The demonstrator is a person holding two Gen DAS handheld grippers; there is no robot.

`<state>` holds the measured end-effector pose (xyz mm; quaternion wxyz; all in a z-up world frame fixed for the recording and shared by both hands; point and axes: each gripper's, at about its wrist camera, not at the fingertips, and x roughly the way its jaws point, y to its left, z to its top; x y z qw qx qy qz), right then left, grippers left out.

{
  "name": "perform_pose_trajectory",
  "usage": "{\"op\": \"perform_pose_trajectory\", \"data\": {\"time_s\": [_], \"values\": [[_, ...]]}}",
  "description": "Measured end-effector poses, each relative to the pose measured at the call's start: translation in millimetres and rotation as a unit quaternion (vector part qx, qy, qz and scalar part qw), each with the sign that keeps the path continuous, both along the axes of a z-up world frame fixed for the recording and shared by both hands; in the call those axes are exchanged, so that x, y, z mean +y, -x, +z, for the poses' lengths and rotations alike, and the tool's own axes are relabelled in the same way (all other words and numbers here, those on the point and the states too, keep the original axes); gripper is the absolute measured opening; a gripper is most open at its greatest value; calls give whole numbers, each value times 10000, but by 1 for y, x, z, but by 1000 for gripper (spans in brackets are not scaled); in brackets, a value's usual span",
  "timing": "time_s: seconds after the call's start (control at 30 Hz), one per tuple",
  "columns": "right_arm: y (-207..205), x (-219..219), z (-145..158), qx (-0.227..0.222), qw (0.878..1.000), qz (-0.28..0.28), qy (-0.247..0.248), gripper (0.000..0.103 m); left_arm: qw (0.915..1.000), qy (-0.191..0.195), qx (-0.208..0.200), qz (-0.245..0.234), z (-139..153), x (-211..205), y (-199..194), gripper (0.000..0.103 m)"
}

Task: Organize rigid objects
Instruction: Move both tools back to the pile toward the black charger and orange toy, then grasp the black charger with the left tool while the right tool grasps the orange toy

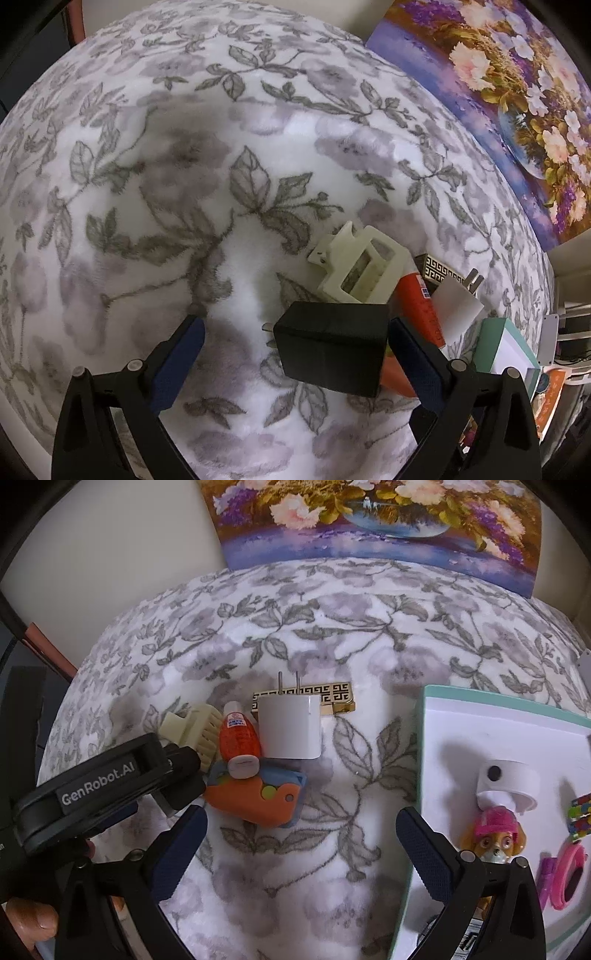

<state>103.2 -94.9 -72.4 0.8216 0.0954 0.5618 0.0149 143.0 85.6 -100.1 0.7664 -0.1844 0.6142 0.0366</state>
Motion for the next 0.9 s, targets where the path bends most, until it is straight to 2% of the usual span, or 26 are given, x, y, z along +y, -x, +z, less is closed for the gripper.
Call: {"op": "perform_pose_trajectory", "data": {"time_s": [0.03,0.13,0.33,0.63,0.8,0.87,0.9], "values": [[0,0,-1,8,10000,-1,7,103,10000,16,-2,-8,1,0,0,99],[-3,1,-4,39,10000,-11,-36,103,9999,118,-29,-31,1,0,0,84],[-5,2,-8,71,9999,-34,-64,103,9994,313,-50,-116,1,-4,0,71],[-5,3,-10,89,9999,-44,-95,103,9993,339,-52,-123,5,1,2,70],[-8,10,-12,87,9999,4,-88,103,9999,140,-56,-23,10,9,5,69],[-9,13,-13,88,9999,35,-94,103,10000,17,-62,50,13,16,7,28],[-10,16,-14,96,9999,58,-95,103,9999,0,-51,93,14,20,7,28]]}}
